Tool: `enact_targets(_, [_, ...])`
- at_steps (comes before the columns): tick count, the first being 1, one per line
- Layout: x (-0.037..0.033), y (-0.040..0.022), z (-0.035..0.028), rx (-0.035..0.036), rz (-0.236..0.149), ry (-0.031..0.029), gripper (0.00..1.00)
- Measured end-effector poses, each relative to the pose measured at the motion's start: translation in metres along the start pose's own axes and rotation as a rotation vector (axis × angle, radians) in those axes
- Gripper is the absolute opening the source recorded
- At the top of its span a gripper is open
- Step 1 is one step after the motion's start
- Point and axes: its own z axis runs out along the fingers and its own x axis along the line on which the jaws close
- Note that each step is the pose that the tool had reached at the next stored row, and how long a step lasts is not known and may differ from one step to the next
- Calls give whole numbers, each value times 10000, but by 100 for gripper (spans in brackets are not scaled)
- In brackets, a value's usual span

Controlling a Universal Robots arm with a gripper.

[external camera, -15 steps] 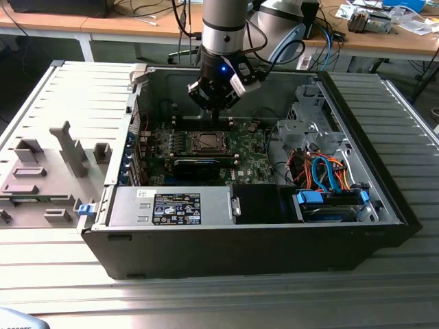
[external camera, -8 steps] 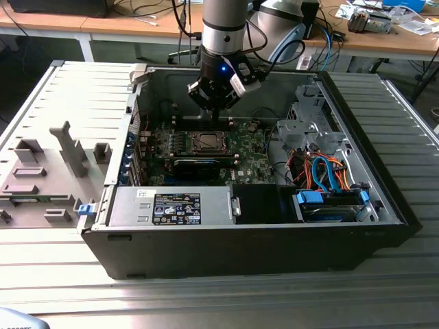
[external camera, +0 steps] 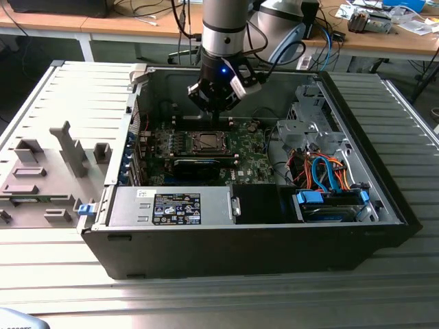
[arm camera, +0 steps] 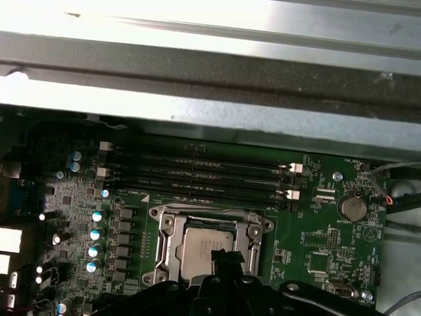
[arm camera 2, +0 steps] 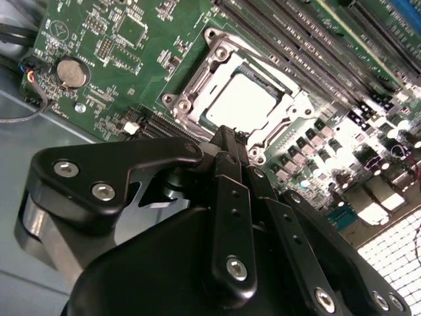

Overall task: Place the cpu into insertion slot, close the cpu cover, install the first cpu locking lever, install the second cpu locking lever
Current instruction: 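Install the second cpu locking lever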

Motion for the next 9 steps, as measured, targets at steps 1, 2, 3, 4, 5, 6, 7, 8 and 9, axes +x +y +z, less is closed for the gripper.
enact_targets(1, [3, -24, 1, -28, -1, -4, 11])
enact_targets(2, [4, -37, 1, -48, -2, -7, 11])
enact_targets(3, [9, -72, 3, -129, -1, -16, 11])
enact_targets(4, [11, -94, 4, -182, -2, -22, 11])
enact_targets(5, [15, -119, 4, -250, -3, -30, 11])
enact_targets(6, [16, -135, 5, -285, -4, -34, 11])
enact_targets(7, [18, -152, 5, -315, -4, -38, 11])
enact_targets(8, [21, -177, 6, -353, -5, -43, 11])
enact_targets(9, [23, -196, 6, -377, -6, -46, 11])
